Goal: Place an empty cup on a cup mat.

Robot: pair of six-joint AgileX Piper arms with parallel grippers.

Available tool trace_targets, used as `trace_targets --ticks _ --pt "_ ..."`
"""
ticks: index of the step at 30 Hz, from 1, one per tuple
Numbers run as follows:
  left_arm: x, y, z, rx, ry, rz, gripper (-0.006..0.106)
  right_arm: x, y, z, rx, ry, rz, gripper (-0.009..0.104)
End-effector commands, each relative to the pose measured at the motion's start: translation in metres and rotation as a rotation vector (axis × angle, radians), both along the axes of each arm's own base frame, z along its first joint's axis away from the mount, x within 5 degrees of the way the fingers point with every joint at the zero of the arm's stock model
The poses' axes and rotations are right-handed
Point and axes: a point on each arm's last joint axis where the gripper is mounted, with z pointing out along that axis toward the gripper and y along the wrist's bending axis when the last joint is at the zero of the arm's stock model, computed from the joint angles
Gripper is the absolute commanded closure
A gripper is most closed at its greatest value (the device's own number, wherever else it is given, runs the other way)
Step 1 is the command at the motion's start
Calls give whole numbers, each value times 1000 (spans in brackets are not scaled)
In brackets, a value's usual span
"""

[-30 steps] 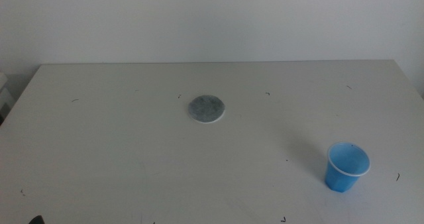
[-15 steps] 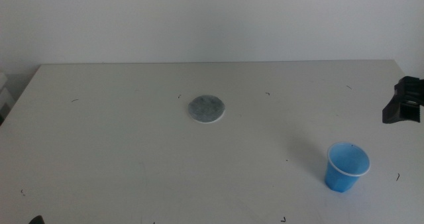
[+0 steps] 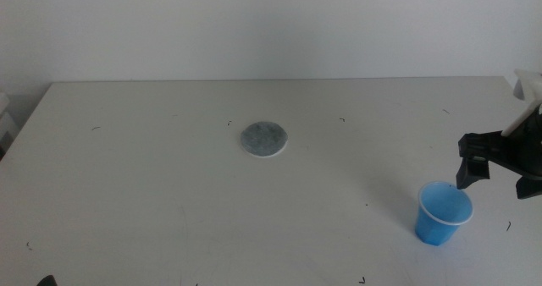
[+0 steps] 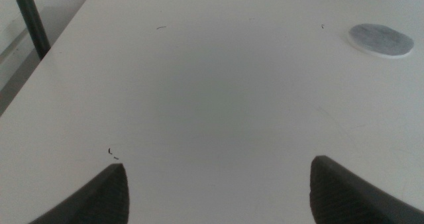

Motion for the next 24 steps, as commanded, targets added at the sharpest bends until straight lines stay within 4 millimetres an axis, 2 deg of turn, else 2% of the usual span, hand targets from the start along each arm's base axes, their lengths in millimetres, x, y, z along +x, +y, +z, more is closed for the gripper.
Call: trace_targets --ticks 1,11,17,20,24 --pt "1 0 8 -15 -78 0 -5 8 0 9 -4 -63 3 1" --pt "1 0 8 -15 -78 0 -5 28 3 -29 -15 30 1 1" --pt "1 0 8 -15 -78 0 -5 35 4 -49 -21 84 1 5" --pt "1 0 8 -15 -78 0 -5 37 4 -55 -17 105 -2 13" --pt "1 0 8 -15 -78 0 -5 38 5 -56 -3 108 -9 35"
